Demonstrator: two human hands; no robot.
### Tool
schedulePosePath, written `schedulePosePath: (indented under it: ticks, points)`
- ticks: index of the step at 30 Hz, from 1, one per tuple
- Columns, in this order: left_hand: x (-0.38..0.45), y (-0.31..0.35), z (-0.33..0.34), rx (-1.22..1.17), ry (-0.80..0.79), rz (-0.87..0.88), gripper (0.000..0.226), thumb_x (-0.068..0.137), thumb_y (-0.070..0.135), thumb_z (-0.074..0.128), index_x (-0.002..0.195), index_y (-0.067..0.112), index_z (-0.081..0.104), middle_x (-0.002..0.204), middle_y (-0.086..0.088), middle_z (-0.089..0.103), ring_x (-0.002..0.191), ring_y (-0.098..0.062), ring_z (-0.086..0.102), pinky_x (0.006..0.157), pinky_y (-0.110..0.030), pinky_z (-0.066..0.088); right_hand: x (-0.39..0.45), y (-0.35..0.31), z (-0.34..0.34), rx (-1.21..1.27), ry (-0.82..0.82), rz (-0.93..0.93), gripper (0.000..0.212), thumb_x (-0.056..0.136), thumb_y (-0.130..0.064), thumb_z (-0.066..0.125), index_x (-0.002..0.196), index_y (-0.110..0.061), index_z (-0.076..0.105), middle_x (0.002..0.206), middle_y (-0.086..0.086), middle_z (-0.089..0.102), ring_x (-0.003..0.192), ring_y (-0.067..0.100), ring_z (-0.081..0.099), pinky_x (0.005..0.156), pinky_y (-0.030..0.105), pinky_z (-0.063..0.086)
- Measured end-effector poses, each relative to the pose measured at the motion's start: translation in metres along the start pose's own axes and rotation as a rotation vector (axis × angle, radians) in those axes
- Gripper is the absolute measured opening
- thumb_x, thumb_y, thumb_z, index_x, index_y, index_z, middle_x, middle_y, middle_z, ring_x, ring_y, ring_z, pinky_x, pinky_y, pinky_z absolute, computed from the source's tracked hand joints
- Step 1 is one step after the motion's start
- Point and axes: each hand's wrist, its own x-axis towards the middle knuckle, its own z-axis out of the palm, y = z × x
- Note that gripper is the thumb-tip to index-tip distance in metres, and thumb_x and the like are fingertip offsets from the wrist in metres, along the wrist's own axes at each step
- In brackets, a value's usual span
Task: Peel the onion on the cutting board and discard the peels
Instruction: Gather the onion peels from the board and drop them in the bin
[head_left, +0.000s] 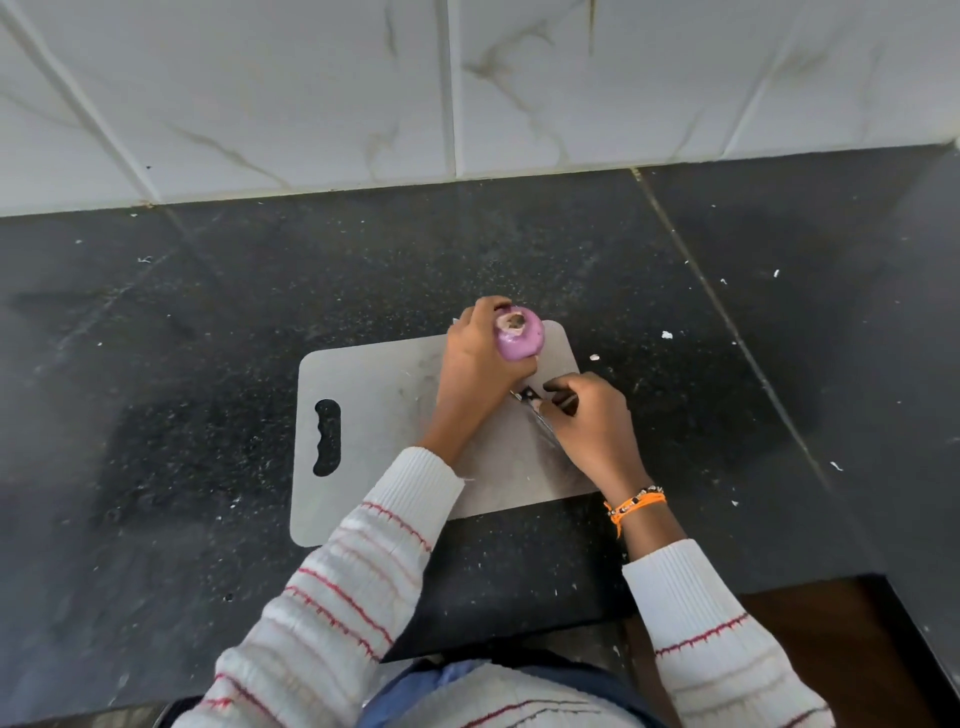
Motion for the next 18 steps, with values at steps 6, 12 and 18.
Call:
schedulePosePath:
  ticks: [6,12,18]
  points:
    - [-0.042,-0.025,-0.050,0.005,0.115,-0.151,0.062,0.063,0.022,0.083,0.117,0.013,0.054,0.107,0.000,0.063,0.096,-0.016,0.058,0.081,-0.022,0.044,-0.001,-0.015,0.015,-0.115,-0.024,-0.062,0.020,0.081,-0.015,0.067,0.101,-0.011,0.064,0.101,0.004,0.062,0.088,0.020,0.060,0.070,0.027,0.046]
    - [-0.063,-0.036,-0.059,-0.008,0.147,-0.220,0.060,0.064,0.022,0.082,0.117,0.016,0.054,0.107,0.003,0.059,0.101,-0.017,0.056,0.087,-0.025,0.044,-0.017,-0.030,0.027,-0.145,0.003,-0.049,0.021,0.080,-0.017,0.066,0.100,-0.011,0.064,0.096,0.004,0.063,0.089,0.021,0.058,0.065,0.023,0.034]
    - [-0.066,-0.042,-0.055,0.008,0.136,-0.178,0.063,0.063,0.026,0.082,0.118,0.018,0.053,0.110,0.002,0.061,0.102,-0.018,0.055,0.086,-0.025,0.043,-0.035,-0.038,0.033,-0.156,-0.017,-0.065,0.022,0.082,-0.019,0.064,0.101,-0.009,0.062,0.098,0.006,0.061,0.088,0.021,0.058,0.064,0.021,0.032]
